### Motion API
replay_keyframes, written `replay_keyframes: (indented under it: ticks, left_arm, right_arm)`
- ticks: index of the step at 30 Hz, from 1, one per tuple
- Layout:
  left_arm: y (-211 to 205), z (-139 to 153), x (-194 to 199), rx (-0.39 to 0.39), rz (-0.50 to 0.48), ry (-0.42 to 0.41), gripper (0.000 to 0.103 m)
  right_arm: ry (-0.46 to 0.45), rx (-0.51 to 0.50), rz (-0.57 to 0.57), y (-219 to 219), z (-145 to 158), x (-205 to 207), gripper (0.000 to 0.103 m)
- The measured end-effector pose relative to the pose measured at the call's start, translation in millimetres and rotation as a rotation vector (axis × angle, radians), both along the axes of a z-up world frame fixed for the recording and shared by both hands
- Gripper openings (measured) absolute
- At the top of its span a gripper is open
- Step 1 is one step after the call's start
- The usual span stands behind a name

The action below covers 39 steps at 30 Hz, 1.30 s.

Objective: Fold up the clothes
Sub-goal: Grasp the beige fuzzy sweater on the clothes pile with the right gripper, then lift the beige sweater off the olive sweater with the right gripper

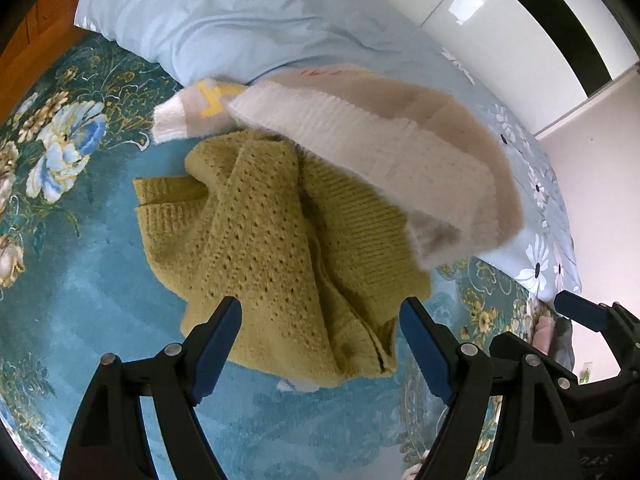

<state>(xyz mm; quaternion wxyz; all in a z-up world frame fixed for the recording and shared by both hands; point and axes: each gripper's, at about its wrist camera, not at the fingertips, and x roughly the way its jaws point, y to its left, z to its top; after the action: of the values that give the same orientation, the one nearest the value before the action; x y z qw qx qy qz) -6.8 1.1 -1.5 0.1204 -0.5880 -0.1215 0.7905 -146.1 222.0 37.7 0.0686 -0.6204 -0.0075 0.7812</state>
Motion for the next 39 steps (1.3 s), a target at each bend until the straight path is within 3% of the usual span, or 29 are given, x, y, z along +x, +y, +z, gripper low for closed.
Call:
replay_keyframes:
  ticks: [11, 14, 20, 26, 28, 29, 31, 32, 36, 39]
  left_arm:
    - [-2, -2, -37, 0.024, -0.023, -0.001, 0.082]
    - [-15, 2, -40, 0.052, 0.016, 0.018, 0.082]
    - [-57, 2, -37, 0.129, 0.107, 0.014, 0.082]
    - [-108, 3, -17, 0.097, 0.195, 0.053, 0.082]
    - [-121, -2, -11, 0.112, 0.230, 0.015, 0.082]
    - [-124, -4, -10, 0.118, 0.239, -0.006, 0.082]
    - [-130, -8, -8, 0.127, 0.256, -0.046, 0.082]
    - [-132, -8, -7, 0.126, 0.254, -0.050, 0.082]
    - [-133, -2, -4, 0.132, 0.245, -0.052, 0.082]
    - [-135, 5, 0, 0.134, 0.241, -0.037, 0.082]
  right_arm:
    - [0.009, -0.087, -0.073, 18, -18, -17, 0.102]
    - [0.077, -0.181, -0.124, 29, -16, -19, 0.101]
    - [0.199, -0.509, -0.374, 57, -35, -25, 0.098]
    - [0.263, -0.821, -0.690, 94, -56, -24, 0.075]
    - [0.268, -0.896, -0.767, 100, -59, -20, 0.055]
    - [0.281, -0.916, -0.795, 103, -58, -18, 0.050]
    - [0.327, -0.938, -0.832, 104, -52, -14, 0.032]
    - [0.341, -0.944, -0.837, 104, -48, -15, 0.028]
    - [0.341, -0.928, -0.819, 105, -30, -22, 0.017]
    - [0.390, -0.967, -0.792, 112, -8, -26, 0.014]
